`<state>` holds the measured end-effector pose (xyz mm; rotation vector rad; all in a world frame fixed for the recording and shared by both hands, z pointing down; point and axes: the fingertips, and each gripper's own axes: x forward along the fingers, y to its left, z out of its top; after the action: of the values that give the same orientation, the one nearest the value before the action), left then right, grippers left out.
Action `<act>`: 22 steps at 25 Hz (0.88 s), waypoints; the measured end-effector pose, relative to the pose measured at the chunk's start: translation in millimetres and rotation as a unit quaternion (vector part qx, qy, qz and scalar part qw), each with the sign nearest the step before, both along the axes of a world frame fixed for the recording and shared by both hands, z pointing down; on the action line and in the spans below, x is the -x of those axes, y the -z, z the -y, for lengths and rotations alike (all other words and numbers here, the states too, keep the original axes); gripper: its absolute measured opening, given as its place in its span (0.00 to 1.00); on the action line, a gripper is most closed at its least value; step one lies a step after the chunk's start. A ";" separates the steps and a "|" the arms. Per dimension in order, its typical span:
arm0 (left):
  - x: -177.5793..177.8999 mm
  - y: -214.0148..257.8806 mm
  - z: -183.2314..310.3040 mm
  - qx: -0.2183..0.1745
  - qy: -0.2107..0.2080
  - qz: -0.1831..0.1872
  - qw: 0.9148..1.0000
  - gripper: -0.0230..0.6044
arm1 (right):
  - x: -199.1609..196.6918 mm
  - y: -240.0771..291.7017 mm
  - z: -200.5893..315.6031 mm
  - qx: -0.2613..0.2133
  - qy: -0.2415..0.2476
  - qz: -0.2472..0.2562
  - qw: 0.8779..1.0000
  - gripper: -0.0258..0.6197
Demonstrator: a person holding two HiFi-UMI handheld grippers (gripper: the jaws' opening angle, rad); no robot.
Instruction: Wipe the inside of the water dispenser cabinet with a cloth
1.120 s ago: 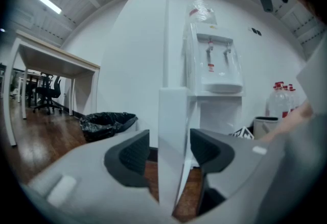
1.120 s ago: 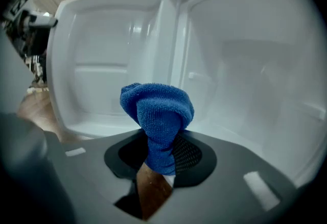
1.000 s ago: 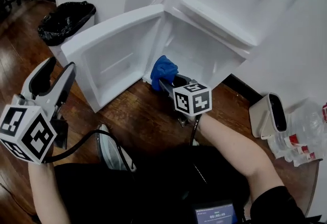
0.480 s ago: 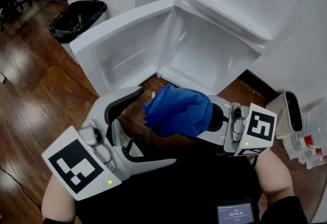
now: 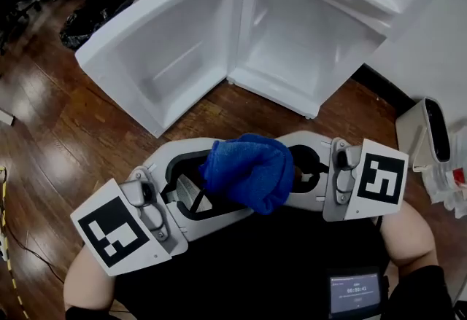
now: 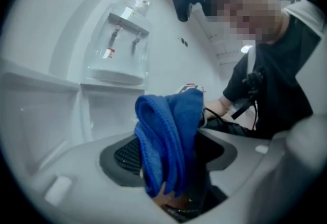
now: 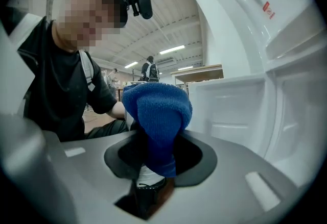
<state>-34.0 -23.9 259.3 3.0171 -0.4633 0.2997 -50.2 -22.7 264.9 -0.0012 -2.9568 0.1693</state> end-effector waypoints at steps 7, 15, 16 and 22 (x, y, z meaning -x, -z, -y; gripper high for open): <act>-1.8 6.0 -10.3 0.050 -0.026 -0.039 0.998 0.45 | -2.2 2.7 -4.3 0.046 0.024 0.020 0.998 0.24; 10.2 41.7 6.9 0.203 -0.033 -0.237 0.949 0.31 | -14.4 27.3 9.6 0.156 0.028 0.123 0.980 0.34; 12.7 44.9 9.4 0.204 -0.030 -0.247 0.947 0.30 | -17.9 31.5 14.4 0.169 0.021 0.139 0.976 0.34; 25.2 55.1 18.1 0.052 0.029 -0.176 0.983 0.31 | -36.6 43.1 48.2 0.142 -0.065 0.171 0.973 0.29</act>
<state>-59.3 -42.0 204.2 2.8600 -0.4826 -0.2054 -13.7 -71.0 221.8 0.1386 -3.2424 0.6731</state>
